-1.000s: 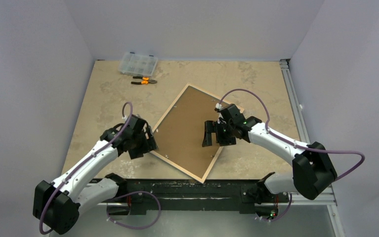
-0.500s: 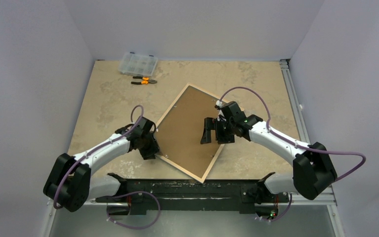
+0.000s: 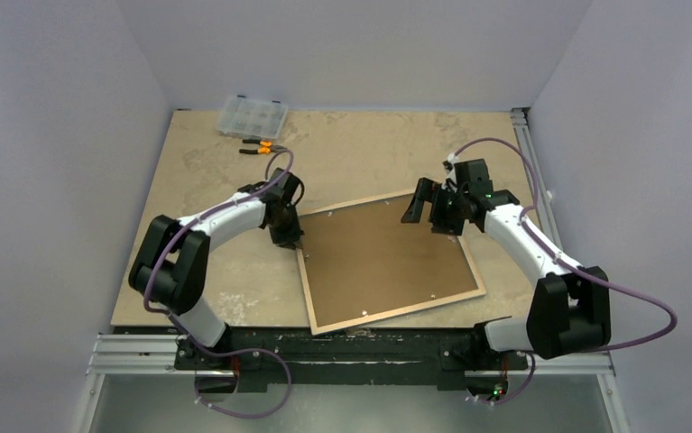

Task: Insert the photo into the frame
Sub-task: Adjust the photo frame at the center of the board.

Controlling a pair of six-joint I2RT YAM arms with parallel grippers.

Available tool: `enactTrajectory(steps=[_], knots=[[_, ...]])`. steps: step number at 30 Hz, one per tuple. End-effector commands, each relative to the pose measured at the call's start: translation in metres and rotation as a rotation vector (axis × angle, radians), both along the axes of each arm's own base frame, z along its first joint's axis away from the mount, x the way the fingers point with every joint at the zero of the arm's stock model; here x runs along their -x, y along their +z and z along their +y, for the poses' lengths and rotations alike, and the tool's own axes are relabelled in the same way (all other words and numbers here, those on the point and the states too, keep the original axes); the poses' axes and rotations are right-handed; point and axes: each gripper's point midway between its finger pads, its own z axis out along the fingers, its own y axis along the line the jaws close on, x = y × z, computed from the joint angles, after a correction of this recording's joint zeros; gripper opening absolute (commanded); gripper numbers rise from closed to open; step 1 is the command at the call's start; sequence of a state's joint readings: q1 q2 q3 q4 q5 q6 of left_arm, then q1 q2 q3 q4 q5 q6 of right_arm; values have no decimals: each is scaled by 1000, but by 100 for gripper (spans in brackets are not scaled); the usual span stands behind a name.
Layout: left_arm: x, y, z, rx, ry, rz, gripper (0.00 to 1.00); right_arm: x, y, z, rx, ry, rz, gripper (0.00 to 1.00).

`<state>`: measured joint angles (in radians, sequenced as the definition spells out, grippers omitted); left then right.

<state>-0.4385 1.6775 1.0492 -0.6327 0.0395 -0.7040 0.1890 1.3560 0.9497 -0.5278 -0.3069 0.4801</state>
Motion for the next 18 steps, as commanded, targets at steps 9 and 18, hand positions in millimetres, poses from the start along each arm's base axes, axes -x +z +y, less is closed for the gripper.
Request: enactTrajectory(steps=[9,18], knots=[[-45,45,-1,72,-111,-86,64,-7,-36,-92,283,-279,69,99],[5,16,-5,185,-56,-43,69,11,-81,-99,307,-297,183,99]])
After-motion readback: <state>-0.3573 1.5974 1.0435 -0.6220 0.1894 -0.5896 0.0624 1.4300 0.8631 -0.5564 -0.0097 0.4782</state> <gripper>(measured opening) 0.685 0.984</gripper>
